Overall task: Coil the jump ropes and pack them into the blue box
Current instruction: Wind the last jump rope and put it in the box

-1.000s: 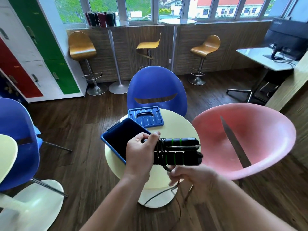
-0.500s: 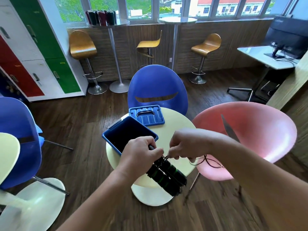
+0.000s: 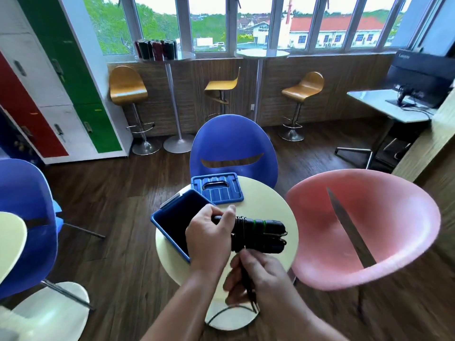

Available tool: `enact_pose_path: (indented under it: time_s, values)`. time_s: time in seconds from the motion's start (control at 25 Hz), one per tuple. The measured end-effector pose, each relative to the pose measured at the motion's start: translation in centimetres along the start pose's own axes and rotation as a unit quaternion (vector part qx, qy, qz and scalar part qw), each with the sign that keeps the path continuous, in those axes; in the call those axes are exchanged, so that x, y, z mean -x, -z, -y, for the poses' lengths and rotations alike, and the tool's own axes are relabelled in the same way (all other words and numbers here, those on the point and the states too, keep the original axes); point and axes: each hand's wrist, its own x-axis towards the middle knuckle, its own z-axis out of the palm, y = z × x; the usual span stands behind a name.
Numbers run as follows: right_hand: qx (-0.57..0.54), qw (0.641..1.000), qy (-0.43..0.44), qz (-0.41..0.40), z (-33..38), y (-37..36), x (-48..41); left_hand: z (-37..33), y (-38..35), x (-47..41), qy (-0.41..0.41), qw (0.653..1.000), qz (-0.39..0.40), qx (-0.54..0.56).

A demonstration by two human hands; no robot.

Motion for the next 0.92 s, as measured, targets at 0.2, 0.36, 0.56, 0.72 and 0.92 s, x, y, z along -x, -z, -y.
enact_pose_path:
  time_s: [0.2, 0.36, 0.56, 0.72, 0.92]
  values:
    - [0.035, 0.998, 0.048, 0.007, -1.4, 1.8, -0.6, -1.4, 0.8, -0.2, 0.098, 0.986, 0.01, 0.134]
    - [0.044, 0.994, 0.087, 0.045, -0.9, 2.5, -1.7, -3.0, 1.0, -0.1, 0.127, 0.973, 0.007, 0.195]
    - [0.173, 0.976, 0.031, 0.127, 2.3, 5.0, -2.8, -4.5, 2.4, -0.8, 0.207, 0.933, 0.123, 0.268]
    - [0.468, 0.873, -0.005, 0.136, 10.6, 6.8, -5.1, -6.5, 3.3, -0.7, 0.099, 0.96, 0.21, 0.159]
    - [0.607, 0.784, 0.058, 0.116, 20.1, 3.3, -5.3, -10.5, 3.6, -3.2, -0.108, 0.975, 0.162, -0.104]
